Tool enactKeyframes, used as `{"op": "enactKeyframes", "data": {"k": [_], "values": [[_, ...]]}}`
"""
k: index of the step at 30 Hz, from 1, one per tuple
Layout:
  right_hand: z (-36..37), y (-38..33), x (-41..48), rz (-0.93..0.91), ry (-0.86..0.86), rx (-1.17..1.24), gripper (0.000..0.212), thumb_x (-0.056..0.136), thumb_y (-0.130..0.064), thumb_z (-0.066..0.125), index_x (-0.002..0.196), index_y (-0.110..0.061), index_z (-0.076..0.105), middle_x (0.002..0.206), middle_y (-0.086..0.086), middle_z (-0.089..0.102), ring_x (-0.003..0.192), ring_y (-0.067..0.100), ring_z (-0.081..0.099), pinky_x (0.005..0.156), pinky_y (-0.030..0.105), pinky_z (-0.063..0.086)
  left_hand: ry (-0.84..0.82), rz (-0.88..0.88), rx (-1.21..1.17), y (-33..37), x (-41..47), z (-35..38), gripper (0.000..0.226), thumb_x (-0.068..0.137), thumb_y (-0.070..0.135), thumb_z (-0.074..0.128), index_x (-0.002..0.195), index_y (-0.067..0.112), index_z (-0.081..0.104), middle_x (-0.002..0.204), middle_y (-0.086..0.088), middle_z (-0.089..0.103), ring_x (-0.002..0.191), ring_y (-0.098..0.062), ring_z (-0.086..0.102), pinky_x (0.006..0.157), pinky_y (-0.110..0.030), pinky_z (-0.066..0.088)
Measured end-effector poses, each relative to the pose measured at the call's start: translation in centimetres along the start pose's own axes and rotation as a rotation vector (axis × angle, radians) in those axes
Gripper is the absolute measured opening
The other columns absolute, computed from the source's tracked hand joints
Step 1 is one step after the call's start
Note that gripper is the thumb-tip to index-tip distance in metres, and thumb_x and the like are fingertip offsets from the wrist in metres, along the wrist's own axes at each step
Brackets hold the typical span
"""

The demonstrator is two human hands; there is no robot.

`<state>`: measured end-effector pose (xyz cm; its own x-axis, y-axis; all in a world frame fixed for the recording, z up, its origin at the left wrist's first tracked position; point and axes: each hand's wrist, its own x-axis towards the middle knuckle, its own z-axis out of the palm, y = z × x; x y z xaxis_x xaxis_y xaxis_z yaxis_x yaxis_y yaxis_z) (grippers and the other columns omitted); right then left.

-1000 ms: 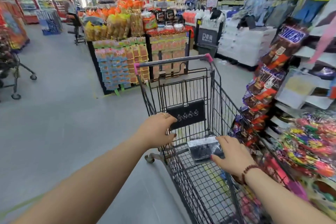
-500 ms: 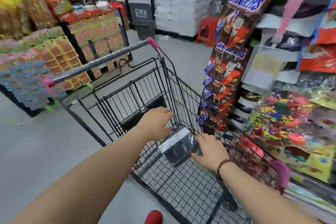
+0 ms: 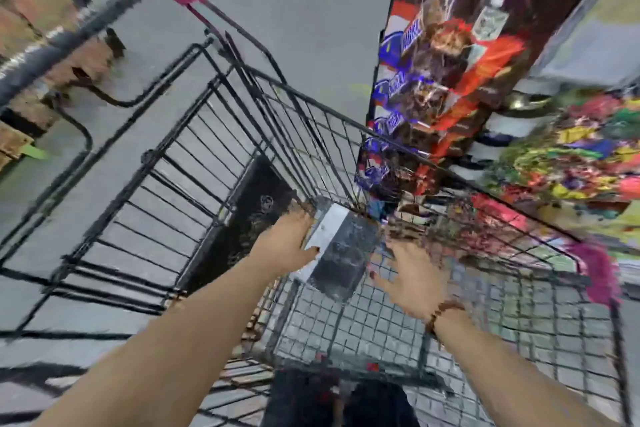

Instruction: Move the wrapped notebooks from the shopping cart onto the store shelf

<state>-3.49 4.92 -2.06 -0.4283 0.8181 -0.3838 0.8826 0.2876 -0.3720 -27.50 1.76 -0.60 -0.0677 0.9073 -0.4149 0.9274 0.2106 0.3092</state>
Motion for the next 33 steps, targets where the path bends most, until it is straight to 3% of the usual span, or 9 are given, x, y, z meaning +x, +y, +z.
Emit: {"op": "enactKeyframes", "data": {"k": [7,13,17,19,21,23,26,31,33], "values": [[5.9,2.1,4.2,0.178,0.025,0.333,0.065,0.087,-0.040,0.060,0.142,-0.018,0.032,0.146,0.009,0.035,0.134,0.025,0.034,0.109,0.035,0.033,0.021,-0.133,-0.277,-2.2,5.9,7.5,0.047,0.085,0.021,0.064,0.129,0.008,0.053,0.132,-0.015,0.052,0.123,-0.027,0.047,0.098,-0.026,0.033],[12.7,3.9,7.7,0.331,0.029,0.648,0.066,0.085,-0.033,0.065,0.140,-0.015,0.035,0.140,0.005,0.042,0.127,0.021,0.043,0.104,0.029,0.037,0.062,-0.274,-0.381,-4.0,9.8,13.6,0.066,0.082,0.026,0.068,0.141,0.014,0.039,0.138,-0.013,0.045,0.128,-0.030,0.042,0.105,-0.034,0.034],[16.1,4.5,8.5,0.424,0.029,0.786,0.066,0.083,-0.036,0.067,0.139,-0.017,0.038,0.136,0.004,0.044,0.116,0.019,0.052,0.098,0.035,0.045,0.112,-0.325,-0.400,-4.6,10.3,16.6,0.068,0.072,0.034,0.073,0.132,0.013,0.049,0.120,-0.013,0.056,0.110,-0.032,0.055,0.093,-0.041,0.048],[17.1,4.5,8.8,0.452,0.038,0.843,0.051,0.083,-0.035,0.067,0.129,-0.022,0.047,0.123,0.003,0.051,0.103,0.018,0.056,0.087,0.029,0.048,0.166,-0.328,-0.395,-4.6,10.4,17.2,0.066,0.068,0.037,0.075,0.124,0.010,0.055,0.115,-0.014,0.057,0.104,-0.033,0.057,0.090,-0.041,0.049],[17.7,4.3,9.0,0.459,0.052,0.909,0.022,0.084,-0.031,0.067,0.101,-0.034,0.053,0.105,0.001,0.058,0.087,0.014,0.060,0.075,0.019,0.048,0.185,-0.343,-0.403,-4.2,10.6,17.1,0.065,0.066,0.037,0.077,0.122,0.013,0.057,0.113,-0.012,0.057,0.105,-0.031,0.055,0.092,-0.040,0.047],[18.0,4.1,9.2,0.454,0.059,0.960,0.014,0.085,-0.030,0.066,0.085,-0.035,0.053,0.094,0.000,0.061,0.075,0.009,0.060,0.066,0.014,0.048,0.182,-0.352,-0.424,-3.6,10.8,17.0,0.064,0.060,0.041,0.079,0.116,0.016,0.060,0.107,-0.010,0.061,0.102,-0.029,0.055,0.088,-0.041,0.049],[18.1,4.2,9.2,0.486,0.085,1.037,0.014,0.083,-0.034,0.067,0.088,-0.022,0.062,0.092,0.003,0.068,0.083,0.019,0.065,0.079,0.037,0.054,0.144,-0.376,-0.515,-2.7,10.7,18.0,0.065,0.046,0.059,0.071,0.098,0.020,0.064,0.090,-0.005,0.065,0.084,-0.025,0.060,0.070,-0.037,0.055],[17.9,5.6,8.2,0.586,0.126,1.170,0.019,0.086,-0.034,0.064,0.096,-0.021,0.055,0.094,0.008,0.069,0.090,0.027,0.066,0.084,0.044,0.054,0.183,-0.337,-0.581,-0.8,8.6,19.7,0.049,0.058,0.041,0.079,0.098,0.016,0.064,0.096,-0.002,0.053,0.085,-0.022,0.058,0.074,-0.033,0.053],[17.7,6.2,7.3,0.626,0.187,1.150,0.017,0.088,-0.035,0.061,0.091,-0.021,0.051,0.092,0.013,0.068,0.083,0.031,0.066,0.077,0.045,0.056,0.130,-0.279,-0.648,-0.2,7.9,19.8,0.038,0.070,0.024,0.080,0.103,0.016,0.064,0.095,0.006,0.048,0.084,-0.013,0.055,0.076,-0.016,0.046]]}}
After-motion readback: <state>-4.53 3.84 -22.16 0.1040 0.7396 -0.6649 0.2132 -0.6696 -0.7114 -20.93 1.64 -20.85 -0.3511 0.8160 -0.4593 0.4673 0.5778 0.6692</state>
